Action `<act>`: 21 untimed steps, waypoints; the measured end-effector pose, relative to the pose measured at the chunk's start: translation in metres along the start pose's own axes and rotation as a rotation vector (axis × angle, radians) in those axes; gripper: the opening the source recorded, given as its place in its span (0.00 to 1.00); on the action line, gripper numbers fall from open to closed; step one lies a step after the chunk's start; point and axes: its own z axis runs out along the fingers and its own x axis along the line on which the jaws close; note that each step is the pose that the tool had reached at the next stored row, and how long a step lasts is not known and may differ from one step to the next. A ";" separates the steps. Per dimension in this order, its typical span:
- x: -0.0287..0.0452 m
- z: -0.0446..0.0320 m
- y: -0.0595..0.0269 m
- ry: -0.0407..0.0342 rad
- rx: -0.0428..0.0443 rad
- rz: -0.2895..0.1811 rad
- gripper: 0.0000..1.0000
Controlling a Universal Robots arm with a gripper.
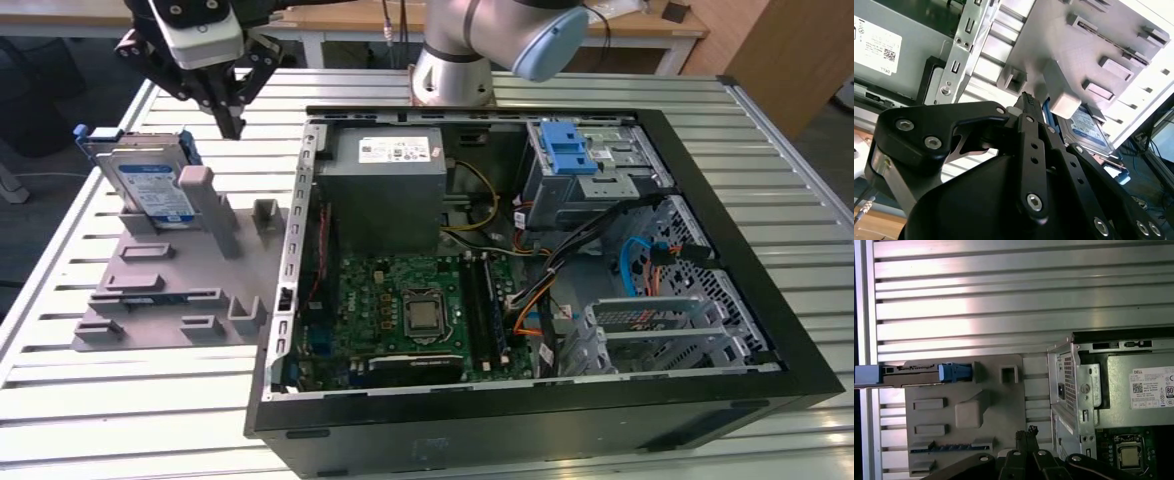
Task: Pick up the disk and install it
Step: 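Reach for the disk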
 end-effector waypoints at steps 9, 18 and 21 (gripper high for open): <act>0.0082 0.0010 0.0084 0.0008 0.0002 -0.006 0.11; 0.0193 0.0018 0.0139 0.0022 0.0004 -0.034 0.11; 0.0264 0.0025 0.0174 0.0022 0.0003 -0.034 0.11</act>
